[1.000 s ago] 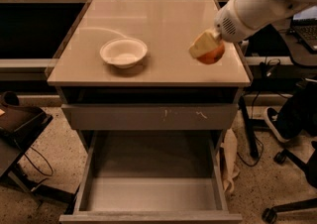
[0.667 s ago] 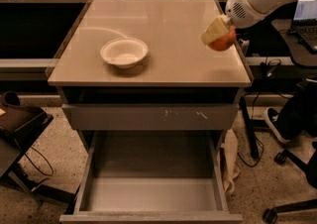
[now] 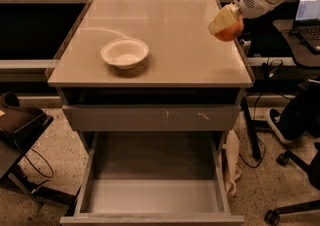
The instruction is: Pick orange from middle drawer and place on counter
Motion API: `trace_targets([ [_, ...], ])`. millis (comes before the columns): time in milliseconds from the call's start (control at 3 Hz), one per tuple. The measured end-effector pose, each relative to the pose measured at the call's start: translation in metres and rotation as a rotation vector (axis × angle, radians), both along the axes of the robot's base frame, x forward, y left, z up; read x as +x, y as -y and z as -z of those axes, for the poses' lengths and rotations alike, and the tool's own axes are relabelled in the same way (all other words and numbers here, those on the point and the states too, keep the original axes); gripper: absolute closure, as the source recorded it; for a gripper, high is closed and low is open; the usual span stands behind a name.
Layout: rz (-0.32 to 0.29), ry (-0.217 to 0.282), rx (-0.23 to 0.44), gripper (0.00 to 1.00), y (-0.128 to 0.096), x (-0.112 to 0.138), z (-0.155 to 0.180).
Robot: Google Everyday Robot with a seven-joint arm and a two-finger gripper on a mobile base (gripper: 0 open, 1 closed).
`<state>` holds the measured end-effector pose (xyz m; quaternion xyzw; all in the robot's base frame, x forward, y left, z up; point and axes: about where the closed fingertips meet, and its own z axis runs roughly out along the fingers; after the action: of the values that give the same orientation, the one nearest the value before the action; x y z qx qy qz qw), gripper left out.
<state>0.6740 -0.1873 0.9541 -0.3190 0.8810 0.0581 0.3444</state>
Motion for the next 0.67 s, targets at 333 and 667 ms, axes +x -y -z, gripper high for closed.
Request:
trace_targets([
  [333,-0.040,-0.022,0.038,1.00,-0.0198,0.0607,0.0492],
  [667,-0.036,-0.031,0.034,1.00,-0.0209,0.0596,0.0525],
])
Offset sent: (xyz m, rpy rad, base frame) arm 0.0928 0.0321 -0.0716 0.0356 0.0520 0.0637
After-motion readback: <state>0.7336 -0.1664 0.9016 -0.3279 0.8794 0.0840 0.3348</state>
